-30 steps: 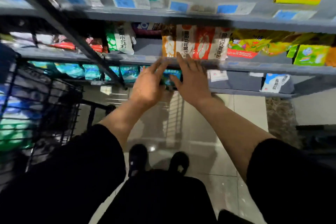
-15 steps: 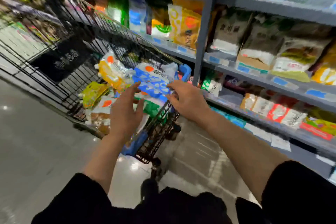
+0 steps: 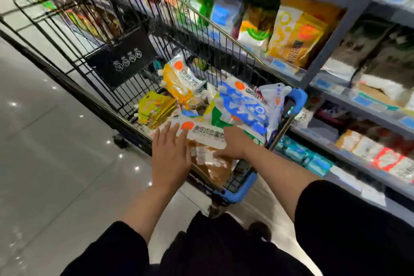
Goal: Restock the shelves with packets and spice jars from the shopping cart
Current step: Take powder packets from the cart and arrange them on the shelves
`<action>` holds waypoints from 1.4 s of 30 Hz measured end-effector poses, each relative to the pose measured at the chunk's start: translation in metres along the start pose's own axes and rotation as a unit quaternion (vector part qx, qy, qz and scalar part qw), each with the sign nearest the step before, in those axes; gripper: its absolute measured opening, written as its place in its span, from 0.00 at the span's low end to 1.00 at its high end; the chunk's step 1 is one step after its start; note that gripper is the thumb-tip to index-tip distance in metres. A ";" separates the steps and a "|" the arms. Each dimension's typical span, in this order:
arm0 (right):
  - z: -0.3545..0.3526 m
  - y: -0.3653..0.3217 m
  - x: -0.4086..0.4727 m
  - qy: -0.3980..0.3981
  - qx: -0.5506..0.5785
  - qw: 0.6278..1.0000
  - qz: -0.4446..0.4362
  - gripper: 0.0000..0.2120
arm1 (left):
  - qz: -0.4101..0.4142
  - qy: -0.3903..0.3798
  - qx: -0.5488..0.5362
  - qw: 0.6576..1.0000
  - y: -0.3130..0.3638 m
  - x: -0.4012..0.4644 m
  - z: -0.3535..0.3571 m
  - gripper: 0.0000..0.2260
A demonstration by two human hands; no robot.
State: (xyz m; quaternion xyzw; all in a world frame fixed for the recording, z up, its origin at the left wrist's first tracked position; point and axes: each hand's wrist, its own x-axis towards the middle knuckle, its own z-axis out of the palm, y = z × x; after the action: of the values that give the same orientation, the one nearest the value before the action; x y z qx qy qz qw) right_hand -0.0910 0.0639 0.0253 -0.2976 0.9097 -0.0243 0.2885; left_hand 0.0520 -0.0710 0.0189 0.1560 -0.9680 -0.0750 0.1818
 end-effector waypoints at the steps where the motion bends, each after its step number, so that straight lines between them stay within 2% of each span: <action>1: 0.001 -0.002 0.005 -0.014 -0.016 1.000 0.006 0.45 | 0.001 0.003 0.004 1.000 0.000 -0.001 0.001 0.20; 4: -0.004 -0.007 0.019 -0.044 -0.054 0.997 0.018 0.52 | -0.012 -0.028 0.016 0.999 -0.002 -0.001 -0.001 0.23; 7: -0.012 -0.011 0.034 -0.046 -0.102 0.994 0.010 0.55 | -0.031 -0.059 0.034 0.997 0.000 -0.001 -0.003 0.24; 10: -0.013 -0.014 0.039 -0.071 -0.060 0.996 -0.003 0.55 | -0.048 -0.053 0.050 0.996 0.003 0.002 -0.004 0.24; 11: -0.010 -0.014 0.038 -0.069 -0.034 0.997 -0.012 0.52 | -0.058 -0.055 0.056 0.995 0.004 0.003 -0.004 0.24; 14: -0.011 -0.009 0.035 -0.001 0.056 0.996 -0.067 0.25 | -0.103 -0.088 0.062 0.989 0.009 0.005 -0.006 0.25; 15: -0.015 -0.006 0.034 0.029 0.089 0.992 -0.081 0.20 | -0.120 -0.097 0.057 0.986 0.010 0.006 -0.006 0.26; 18: -0.040 0.011 0.038 0.118 0.184 0.969 -0.115 0.20 | -0.200 -0.111 0.019 0.973 0.019 0.015 -0.007 0.28; 22: -0.084 0.037 0.050 0.185 0.355 0.901 -0.169 0.20 | -0.306 -0.052 -0.086 0.947 0.049 0.042 -0.016 0.26; 23: -0.092 0.040 0.051 0.186 0.387 0.885 -0.181 0.19 | -0.328 -0.044 -0.168 0.929 0.055 0.050 -0.017 0.25; 24: -0.099 0.041 0.051 0.182 0.412 0.871 -0.198 0.17 | -0.353 -0.049 -0.283 0.890 0.061 0.059 -0.019 0.25; 25: -0.103 0.041 0.050 0.175 0.430 0.861 -0.209 0.16 | -0.377 -0.049 -0.404 0.832 0.066 0.068 -0.020 0.27; 27: -0.103 0.038 0.046 0.143 0.453 0.849 -0.230 0.15 | -0.407 -0.030 -0.572 0.711 0.073 0.080 -0.020 0.27; 29: -0.096 0.034 0.042 0.117 0.459 0.845 -0.249 0.15 | -0.418 0.013 -0.639 0.645 0.075 0.086 -0.020 0.23; 30: -0.090 0.033 0.042 0.105 0.464 0.843 -0.252 0.16 | -0.423 0.032 -0.648 0.633 0.075 0.085 -0.020 0.23; 31: -0.085 0.032 0.042 0.085 0.465 0.848 -0.240 0.15 | -0.424 0.047 -0.645 0.634 0.074 0.083 -0.022 0.25; 32: -0.077 0.032 0.043 0.058 0.464 0.852 -0.235 0.15 | -0.421 0.059 -0.627 0.652 0.072 0.080 -0.023 0.25; 35: -0.058 0.031 0.041 0.008 0.397 0.897 -0.192 0.13 | -0.437 0.091 -0.542 0.712 0.059 0.068 -0.030 0.28; 37: -0.042 0.031 0.039 -0.028 0.353 0.923 -0.148 0.14 | -0.455 0.120 -0.518 0.714 0.046 0.060 -0.036 0.30; 40: -0.023 0.024 0.032 -0.089 0.243 0.956 -0.137 0.19 | -0.487 0.161 -0.518 0.685 0.032 0.046 -0.054 0.21; 42: -0.014 0.014 0.031 -0.084 0.172 0.970 -0.149 0.22 | -0.474 0.170 -0.505 0.701 0.028 0.035 -0.068 0.19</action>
State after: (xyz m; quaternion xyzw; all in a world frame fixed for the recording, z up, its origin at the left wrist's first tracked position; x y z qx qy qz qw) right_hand -0.1264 0.0567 0.0176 -0.3768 0.8098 -0.1977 0.4039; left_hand 0.0383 -0.0619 0.0988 0.4894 -0.5353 -0.6012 0.3355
